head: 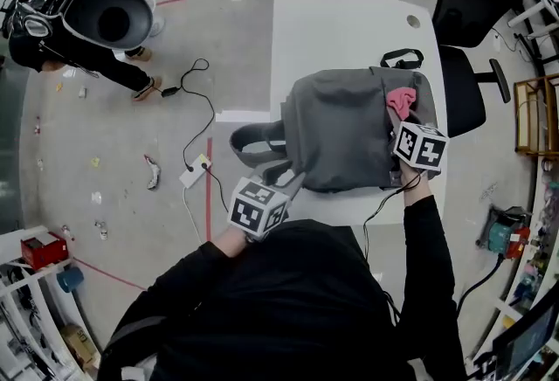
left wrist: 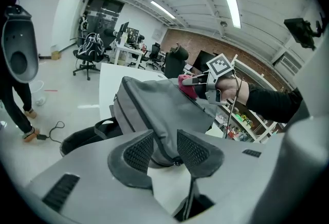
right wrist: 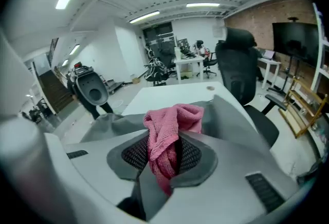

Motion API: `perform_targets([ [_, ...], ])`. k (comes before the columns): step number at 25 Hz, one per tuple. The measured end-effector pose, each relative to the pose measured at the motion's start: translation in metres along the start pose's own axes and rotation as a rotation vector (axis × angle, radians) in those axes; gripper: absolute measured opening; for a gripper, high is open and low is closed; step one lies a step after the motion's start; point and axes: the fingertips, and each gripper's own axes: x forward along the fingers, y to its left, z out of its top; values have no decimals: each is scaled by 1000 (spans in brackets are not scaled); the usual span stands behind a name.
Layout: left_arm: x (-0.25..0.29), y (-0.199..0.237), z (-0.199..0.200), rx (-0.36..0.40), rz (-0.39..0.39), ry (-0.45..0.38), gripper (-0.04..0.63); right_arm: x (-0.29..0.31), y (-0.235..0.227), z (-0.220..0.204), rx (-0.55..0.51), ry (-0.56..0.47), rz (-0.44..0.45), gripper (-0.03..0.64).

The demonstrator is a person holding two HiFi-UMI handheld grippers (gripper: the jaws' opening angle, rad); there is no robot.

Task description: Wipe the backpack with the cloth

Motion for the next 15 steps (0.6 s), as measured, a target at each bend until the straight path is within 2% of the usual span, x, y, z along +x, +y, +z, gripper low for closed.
perform_targets([
  [3,-10,12,-9,-30,10,-2,156,26,91,-27,-57,89,151,115],
  [5,-17,21,-14,-51,23,-6,156,31,156,-41,-54,134,275,114],
  [8,-26,32,-17,-76,31,-20,156,18,248,-44,-3,143,473,115],
  [10,-32,36,-18,-84,17,-31,156,5,289,-38,1,124,569,115],
  [12,-34,36,-20,-84,-5,-30,156,-1,301,-35,3,113,602,115],
  [15,-32,37,-23,-67,-31,-11,156,10,258,-44,46,119,502,114],
])
